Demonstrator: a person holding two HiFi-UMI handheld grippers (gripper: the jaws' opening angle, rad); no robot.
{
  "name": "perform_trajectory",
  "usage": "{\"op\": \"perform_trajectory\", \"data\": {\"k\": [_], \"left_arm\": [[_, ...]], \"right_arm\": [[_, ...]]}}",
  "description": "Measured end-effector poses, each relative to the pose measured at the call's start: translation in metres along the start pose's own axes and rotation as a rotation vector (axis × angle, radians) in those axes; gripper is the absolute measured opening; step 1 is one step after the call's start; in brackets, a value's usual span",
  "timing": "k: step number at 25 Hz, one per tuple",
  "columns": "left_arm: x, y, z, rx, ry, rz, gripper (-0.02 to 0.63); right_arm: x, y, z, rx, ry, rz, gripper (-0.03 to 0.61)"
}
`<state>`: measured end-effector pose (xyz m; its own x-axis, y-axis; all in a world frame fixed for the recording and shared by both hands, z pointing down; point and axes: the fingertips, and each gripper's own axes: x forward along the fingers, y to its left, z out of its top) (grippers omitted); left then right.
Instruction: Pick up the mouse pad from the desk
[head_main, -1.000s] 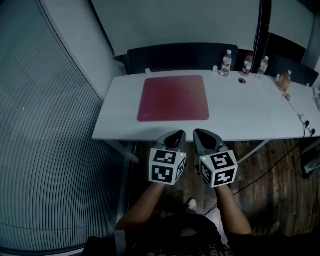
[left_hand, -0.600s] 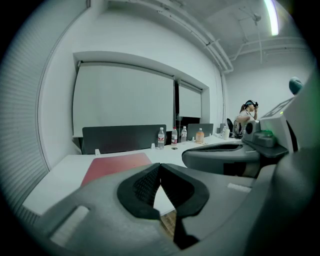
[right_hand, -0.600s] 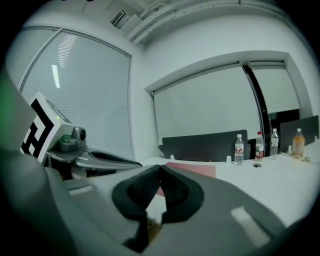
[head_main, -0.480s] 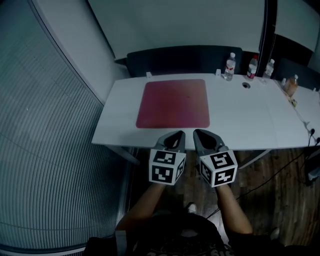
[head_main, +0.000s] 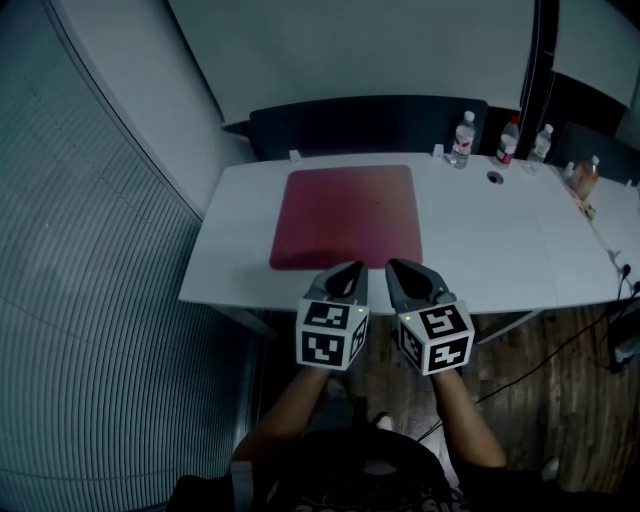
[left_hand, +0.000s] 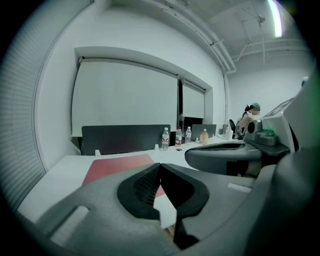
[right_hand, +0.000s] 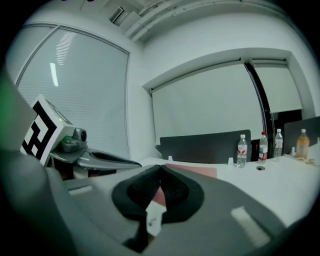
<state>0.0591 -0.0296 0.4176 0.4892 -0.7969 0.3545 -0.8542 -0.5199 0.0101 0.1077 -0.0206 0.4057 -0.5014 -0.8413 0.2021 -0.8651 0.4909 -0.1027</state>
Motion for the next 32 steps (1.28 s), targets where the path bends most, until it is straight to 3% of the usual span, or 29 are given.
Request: {"op": "perform_trajectory", "data": {"k": [14,32], "left_arm": [[0.06,0.085,0.027,-0.01,-0.009,-0.099,0.006],[0.072,0.167,0.042,-0.011,-0.037,-0.176,0.006]], "right_arm": [[0.097,-0.011,0.027,-0.004,0.019,-0.096,0.002],[0.169,0.017,0.046,-0.017,0.027,-0.179,0.002]]}}
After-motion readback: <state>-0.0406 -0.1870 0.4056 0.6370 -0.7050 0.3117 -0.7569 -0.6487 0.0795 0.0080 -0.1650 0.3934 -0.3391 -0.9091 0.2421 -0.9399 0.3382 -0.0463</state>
